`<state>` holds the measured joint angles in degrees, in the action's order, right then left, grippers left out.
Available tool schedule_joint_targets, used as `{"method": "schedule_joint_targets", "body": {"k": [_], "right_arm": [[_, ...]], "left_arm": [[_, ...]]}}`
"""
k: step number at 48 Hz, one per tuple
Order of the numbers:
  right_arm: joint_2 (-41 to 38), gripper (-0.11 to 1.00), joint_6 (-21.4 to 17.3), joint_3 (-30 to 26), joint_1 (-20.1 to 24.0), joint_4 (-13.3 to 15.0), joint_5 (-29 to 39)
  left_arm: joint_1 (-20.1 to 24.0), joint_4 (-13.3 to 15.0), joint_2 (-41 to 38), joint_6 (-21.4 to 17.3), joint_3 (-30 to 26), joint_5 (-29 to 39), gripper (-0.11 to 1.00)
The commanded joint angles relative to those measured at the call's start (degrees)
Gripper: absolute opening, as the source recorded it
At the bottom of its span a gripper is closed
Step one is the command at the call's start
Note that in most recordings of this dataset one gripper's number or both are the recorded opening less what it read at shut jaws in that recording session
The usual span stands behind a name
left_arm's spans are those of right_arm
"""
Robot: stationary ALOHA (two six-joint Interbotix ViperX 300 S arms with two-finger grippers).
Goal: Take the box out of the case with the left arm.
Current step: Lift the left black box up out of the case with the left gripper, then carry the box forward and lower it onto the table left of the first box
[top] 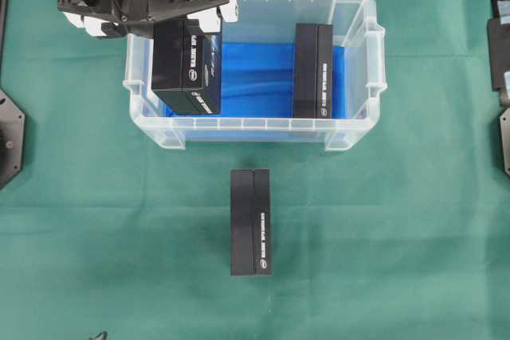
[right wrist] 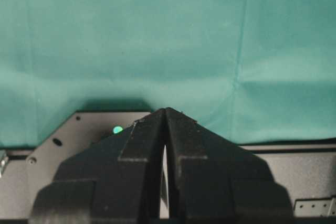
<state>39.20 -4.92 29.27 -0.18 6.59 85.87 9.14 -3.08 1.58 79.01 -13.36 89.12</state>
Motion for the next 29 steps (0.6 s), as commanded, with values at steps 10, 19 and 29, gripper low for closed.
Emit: {"method": "schedule_joint_targets", "body": {"k": [10, 19, 29], "right_arm": [[0.1, 0.02, -0.1, -0.6, -0.1, 0.1, -0.3], [0.1, 0.02, 0.0, -0.6, -0.1, 0.1, -0.3], [0.0, 0.02, 0.1, -0.6, -0.1, 0.1, -0.3]], "left_arm": [[-3.9, -0.2, 2.1, 2.7, -0.4, -0.1, 0.63], [-9.1, -0.7, 2.7, 7.8, 1.3, 0.0, 0.63], [-16.9, -1.3, 3.3, 15.6, 2.7, -0.1, 0.63]]}}
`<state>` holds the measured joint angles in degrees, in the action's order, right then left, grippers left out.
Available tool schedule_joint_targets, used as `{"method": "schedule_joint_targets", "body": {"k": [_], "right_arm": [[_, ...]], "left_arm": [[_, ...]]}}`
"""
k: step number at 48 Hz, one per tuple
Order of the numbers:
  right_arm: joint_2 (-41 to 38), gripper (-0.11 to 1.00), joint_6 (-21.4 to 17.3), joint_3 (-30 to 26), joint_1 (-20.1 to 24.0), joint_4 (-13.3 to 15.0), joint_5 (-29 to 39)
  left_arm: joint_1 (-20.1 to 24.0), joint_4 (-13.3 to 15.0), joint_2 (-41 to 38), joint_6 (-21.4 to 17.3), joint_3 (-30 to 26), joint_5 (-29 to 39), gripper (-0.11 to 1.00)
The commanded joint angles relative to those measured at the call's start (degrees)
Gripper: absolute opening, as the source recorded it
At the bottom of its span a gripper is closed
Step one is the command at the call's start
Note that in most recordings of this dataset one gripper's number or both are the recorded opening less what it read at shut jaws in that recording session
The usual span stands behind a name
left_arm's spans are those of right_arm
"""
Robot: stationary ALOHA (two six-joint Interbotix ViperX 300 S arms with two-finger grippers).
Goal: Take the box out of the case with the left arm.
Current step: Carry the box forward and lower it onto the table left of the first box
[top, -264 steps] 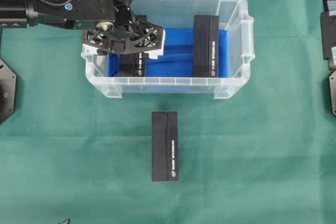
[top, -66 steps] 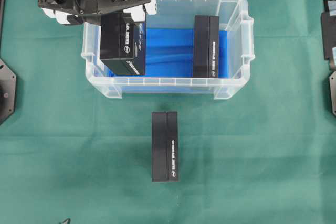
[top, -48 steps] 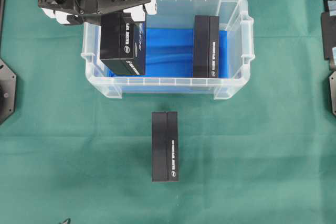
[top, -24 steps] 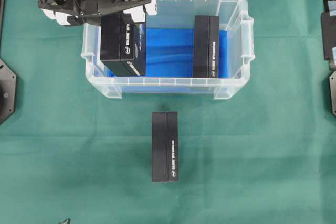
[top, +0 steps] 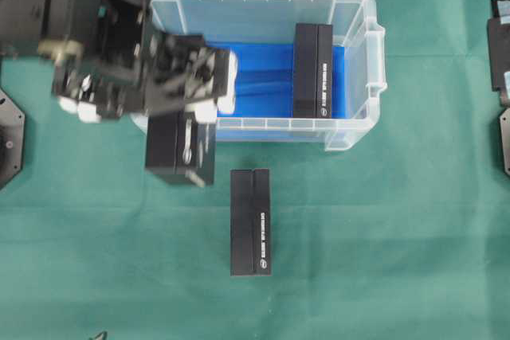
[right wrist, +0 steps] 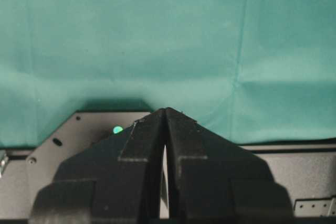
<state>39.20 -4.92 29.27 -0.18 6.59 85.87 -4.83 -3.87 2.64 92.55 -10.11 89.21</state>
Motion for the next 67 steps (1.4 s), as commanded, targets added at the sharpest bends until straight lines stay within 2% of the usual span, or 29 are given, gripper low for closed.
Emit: {"method": "schedule_joint_targets", "body": {"k": [1, 15, 23, 47, 60, 67], "right_arm": [[0.1, 0.02, 0.1, -0.6, 0.0, 0.1, -0.3], [-0.1, 0.02, 0.1, -0.6, -0.1, 0.1, -0.3], [-0.2, 0.02, 0.1, -0.6, -0.1, 0.0, -0.3], [-0.2, 0.02, -0.2, -0.6, -0.1, 0.0, -0.3], [-0.2, 0.02, -0.2, -0.4, -0.1, 0.0, -0.3], [-0.3, 0.02, -0.2, -0.4, 0.0, 0.0, -0.3]], "left_arm": [[-3.8, -0.6, 2.2, 2.9, -0.4, -0.2, 0.63], [-14.5, -1.3, 1.4, 15.0, -0.4, 0.1, 0.63], [-17.9, -1.3, 0.9, 19.1, -0.9, 1.4, 0.63], [-17.7, -1.8, 0.5, 19.2, 1.0, 2.4, 0.63], [-17.5, -5.4, 0.3, 20.0, 6.5, 1.1, 0.63], [-17.3, -6.9, 0.1, 20.2, 10.9, -3.1, 0.63]]}}
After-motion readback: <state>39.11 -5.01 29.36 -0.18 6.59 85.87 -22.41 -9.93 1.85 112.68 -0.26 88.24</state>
